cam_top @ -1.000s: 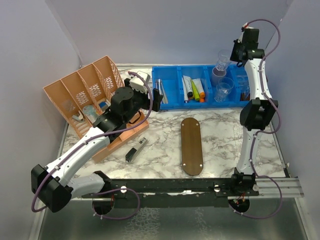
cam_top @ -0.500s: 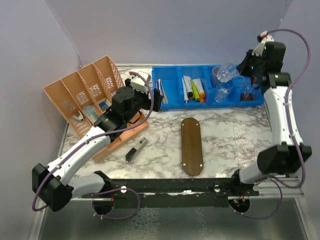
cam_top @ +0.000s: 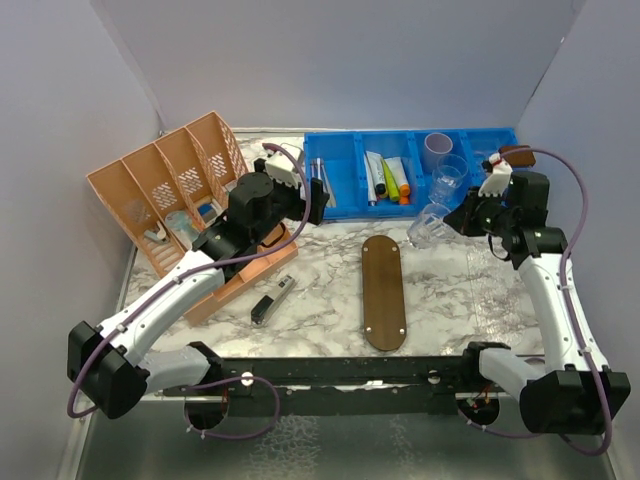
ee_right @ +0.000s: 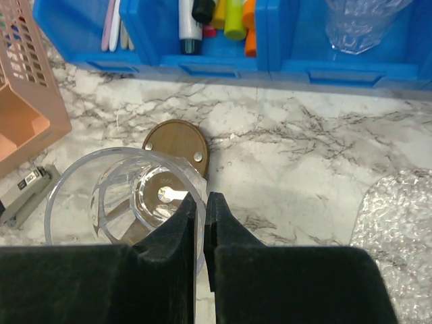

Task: Prepare toiletry sets of a toothbrush and toothpaste on the tray
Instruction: Place the cup on the tray.

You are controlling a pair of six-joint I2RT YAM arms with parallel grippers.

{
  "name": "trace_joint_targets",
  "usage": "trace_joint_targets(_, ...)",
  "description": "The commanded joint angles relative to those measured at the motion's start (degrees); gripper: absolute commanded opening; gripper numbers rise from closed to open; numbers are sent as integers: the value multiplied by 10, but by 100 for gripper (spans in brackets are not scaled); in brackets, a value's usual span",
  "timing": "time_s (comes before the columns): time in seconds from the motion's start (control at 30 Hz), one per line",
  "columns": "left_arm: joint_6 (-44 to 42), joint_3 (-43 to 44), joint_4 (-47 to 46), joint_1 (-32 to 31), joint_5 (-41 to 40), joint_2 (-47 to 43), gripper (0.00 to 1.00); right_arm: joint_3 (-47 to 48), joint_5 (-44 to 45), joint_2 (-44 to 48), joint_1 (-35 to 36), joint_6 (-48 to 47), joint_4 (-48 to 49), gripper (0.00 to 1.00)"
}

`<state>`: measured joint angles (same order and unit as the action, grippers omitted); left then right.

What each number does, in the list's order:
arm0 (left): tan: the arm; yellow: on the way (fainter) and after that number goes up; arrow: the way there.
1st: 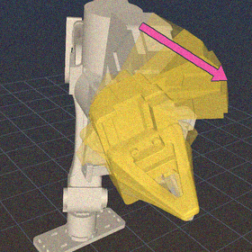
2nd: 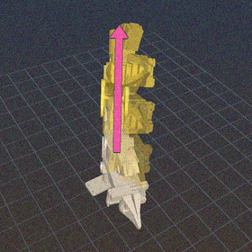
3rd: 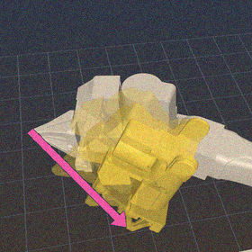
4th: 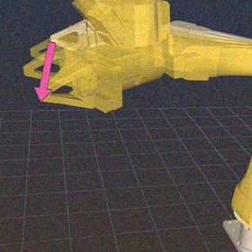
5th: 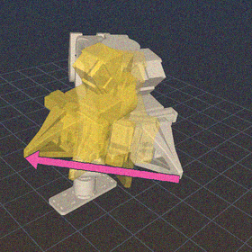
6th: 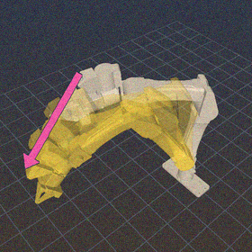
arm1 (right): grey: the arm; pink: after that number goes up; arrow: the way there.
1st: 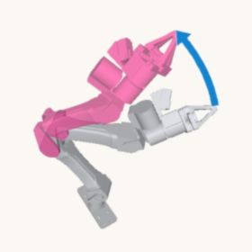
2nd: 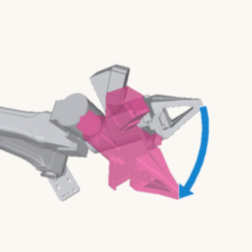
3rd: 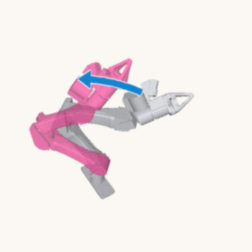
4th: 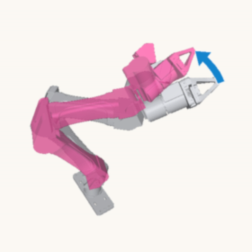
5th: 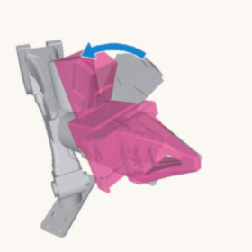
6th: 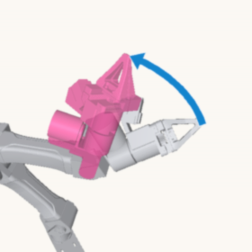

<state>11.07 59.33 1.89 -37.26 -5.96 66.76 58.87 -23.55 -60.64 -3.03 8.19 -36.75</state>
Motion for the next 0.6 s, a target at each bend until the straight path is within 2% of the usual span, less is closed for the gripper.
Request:
trace_joint_targets(0.0, 10, 7, -4, -2, 17, 5, 99, -17, -8, 10, 40, 12, 28, 1)
trace_joint_targets(0.17, 10, 9, -2, -3, 16, 14, 99, -2, 143, -31, 165, 42, 25, 1)
trace_joint_targets(0.57, 11, 10, 0, -3, 19, 24, 99, -13, 279, -121, 269, 77, 89, 1)
